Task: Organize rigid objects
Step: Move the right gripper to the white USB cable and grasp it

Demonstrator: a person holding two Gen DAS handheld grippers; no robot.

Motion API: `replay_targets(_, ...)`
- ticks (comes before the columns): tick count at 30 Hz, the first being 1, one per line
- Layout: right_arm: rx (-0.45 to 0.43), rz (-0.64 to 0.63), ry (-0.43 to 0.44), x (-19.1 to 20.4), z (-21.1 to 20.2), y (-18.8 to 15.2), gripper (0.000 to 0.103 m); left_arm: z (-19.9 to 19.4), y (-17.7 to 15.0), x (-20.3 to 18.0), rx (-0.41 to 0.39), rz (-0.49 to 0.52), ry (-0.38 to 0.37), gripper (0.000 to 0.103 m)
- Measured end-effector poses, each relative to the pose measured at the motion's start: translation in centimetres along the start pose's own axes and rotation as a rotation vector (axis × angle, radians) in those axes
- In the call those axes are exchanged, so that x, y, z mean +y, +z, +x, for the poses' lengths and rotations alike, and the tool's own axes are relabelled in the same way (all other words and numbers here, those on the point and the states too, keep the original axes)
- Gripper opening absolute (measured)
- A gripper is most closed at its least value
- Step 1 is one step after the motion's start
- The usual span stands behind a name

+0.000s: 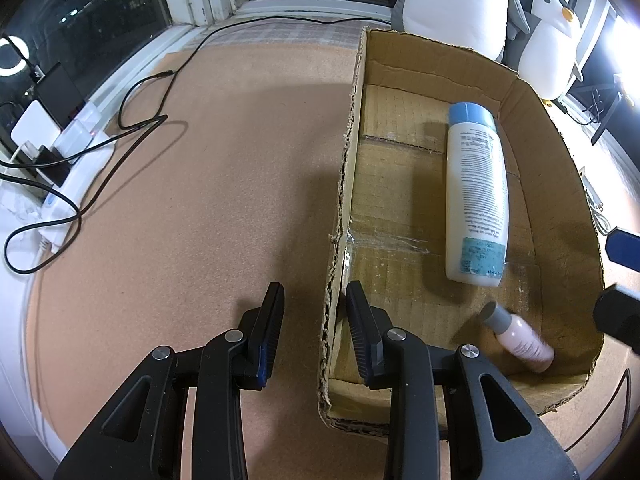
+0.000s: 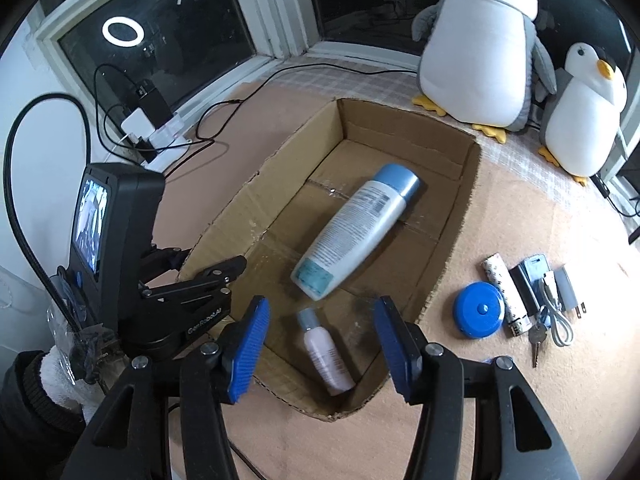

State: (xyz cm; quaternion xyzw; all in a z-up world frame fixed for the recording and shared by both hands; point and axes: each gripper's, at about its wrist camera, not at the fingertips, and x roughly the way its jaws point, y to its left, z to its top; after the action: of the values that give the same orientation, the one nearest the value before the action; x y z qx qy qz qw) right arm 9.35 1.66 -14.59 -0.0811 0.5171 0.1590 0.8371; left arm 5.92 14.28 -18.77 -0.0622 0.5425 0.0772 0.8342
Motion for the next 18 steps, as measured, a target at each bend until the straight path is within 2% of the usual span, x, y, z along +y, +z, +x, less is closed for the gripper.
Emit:
replay_targets(6, -0.035, 0.056, -0.010, -2.6, -1.7, -0.5, 0.051, 0.0, 0.0, 0.0, 0.000, -0.002, 0.000, 0.031)
replay_targets(12, -0.063, 0.129, -0.029, -7.6, -3.7, -1.5, 0.051, 0.0, 0.0, 0.0, 0.000, 0.000, 0.001, 0.031)
replay_targets(18, -0.070, 0.178, -0.086, -13.0, -5.2, -2.7, 0.051, 0.0, 0.0, -0.1, 0.000, 0.000, 0.003, 0.031)
